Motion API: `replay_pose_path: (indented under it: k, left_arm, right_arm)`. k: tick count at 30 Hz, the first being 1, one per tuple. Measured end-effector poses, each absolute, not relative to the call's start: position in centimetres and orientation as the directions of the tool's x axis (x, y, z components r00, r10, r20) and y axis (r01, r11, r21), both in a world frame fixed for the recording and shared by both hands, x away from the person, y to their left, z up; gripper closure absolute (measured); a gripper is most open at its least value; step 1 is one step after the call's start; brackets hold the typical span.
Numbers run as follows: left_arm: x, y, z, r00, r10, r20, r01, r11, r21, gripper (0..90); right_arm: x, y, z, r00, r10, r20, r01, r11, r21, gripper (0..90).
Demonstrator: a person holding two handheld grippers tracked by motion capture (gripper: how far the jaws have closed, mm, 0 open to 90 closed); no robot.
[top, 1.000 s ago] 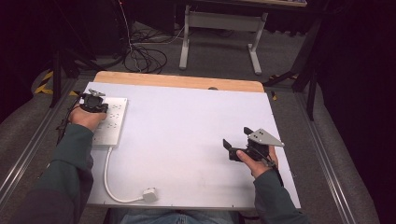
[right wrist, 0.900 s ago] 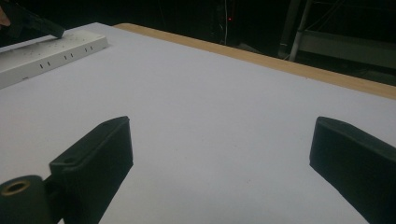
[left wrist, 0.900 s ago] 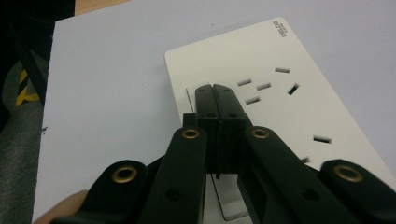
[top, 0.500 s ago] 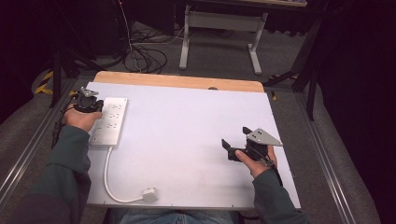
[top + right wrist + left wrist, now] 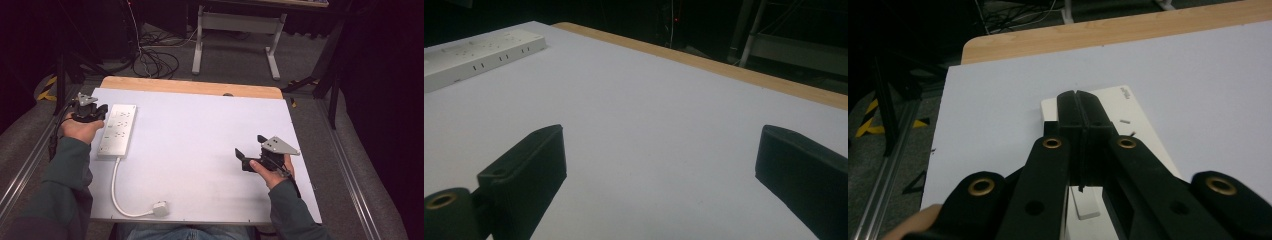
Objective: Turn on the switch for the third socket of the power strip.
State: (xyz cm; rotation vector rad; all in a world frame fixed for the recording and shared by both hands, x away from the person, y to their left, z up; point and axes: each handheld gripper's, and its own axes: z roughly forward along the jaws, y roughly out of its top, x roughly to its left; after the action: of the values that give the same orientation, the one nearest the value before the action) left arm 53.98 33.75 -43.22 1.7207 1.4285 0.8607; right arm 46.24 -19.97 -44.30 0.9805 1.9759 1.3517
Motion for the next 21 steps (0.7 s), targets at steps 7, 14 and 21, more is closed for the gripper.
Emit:
replay_pose_path:
  k: [7, 14, 21]
  left_arm:
    - [52.3, 34.0, -42.6, 0.165, 0.986, 0.003, 0.468, -0.081, 0.880, 90.0]
    - [50.9, 34.1, -42.3, 0.173, 0.985, -0.007, 0.449, -0.072, 0.891, 90.0]
    - [49.5, 33.6, -41.8, 0.193, 0.981, -0.029, 0.420, -0.056, 0.906, 90.0]
  right_arm:
    - [46.4, -19.7, -44.3, -0.588, 0.808, -0.037, 0.263, 0.234, 0.936, 6.7]
    - [46.5, -19.7, -44.2, -0.591, 0.805, -0.039, 0.257, 0.234, 0.938, 6.6]
    - [46.6, -19.6, -44.3, -0.592, 0.805, -0.042, 0.258, 0.238, 0.936, 6.6]
